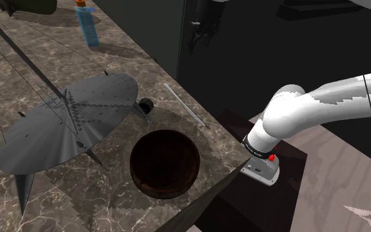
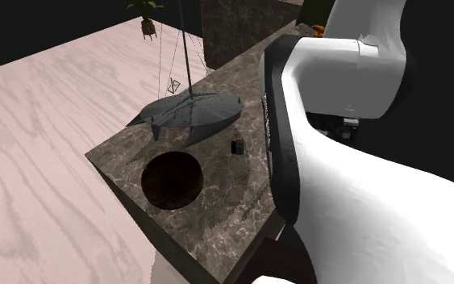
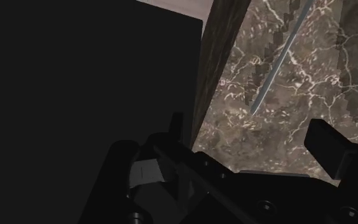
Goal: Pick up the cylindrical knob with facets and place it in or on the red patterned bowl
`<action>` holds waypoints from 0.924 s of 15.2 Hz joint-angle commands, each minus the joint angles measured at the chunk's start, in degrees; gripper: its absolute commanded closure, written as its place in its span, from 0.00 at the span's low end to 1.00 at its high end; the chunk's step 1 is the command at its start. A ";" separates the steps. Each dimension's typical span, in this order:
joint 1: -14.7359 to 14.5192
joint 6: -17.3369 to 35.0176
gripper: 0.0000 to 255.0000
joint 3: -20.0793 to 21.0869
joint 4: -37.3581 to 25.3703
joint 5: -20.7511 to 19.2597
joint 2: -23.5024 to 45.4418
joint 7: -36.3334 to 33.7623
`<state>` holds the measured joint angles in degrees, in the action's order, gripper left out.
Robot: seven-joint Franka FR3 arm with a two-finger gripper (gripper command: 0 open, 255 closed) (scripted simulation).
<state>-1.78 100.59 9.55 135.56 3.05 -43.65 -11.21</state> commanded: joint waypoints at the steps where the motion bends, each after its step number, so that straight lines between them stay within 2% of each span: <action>1: -0.33 1.29 0.00 2.66 0.40 1.79 1.74 -4.02; 8: -0.80 6.62 0.00 11.01 -0.36 6.61 10.17 -16.42; 14: -0.35 11.68 0.00 18.13 -3.88 8.57 20.27 -27.26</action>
<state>-2.37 111.00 26.26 132.62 11.52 -25.83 -36.30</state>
